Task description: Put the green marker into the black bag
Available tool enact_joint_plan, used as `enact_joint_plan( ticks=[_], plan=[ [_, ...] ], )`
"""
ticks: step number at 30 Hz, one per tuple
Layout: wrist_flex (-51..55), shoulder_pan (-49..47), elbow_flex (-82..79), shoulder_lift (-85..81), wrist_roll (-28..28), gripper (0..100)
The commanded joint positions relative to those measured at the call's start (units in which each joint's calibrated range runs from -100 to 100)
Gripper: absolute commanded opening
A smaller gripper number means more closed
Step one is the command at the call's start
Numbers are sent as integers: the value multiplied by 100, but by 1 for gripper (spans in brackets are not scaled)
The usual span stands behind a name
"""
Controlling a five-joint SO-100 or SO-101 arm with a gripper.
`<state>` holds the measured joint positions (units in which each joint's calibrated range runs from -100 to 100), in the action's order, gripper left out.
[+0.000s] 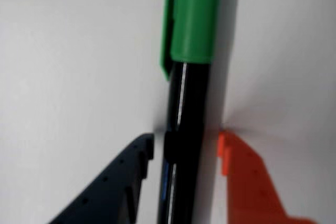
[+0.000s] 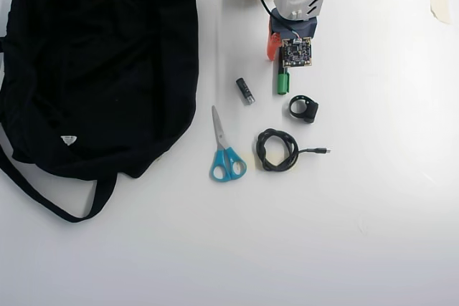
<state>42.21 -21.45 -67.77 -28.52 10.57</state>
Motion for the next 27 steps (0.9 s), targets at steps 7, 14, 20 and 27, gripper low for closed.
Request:
enact_joint_plan(
  ticks=[7,14,20,27],
  plan=[
    [-35,-61,74,39,-24,3],
    [-35,-68,101,-61,-40,2],
    [-35,-76,263,-78,-98,2],
    [0,-188,505,-78,-171,2]
  ],
)
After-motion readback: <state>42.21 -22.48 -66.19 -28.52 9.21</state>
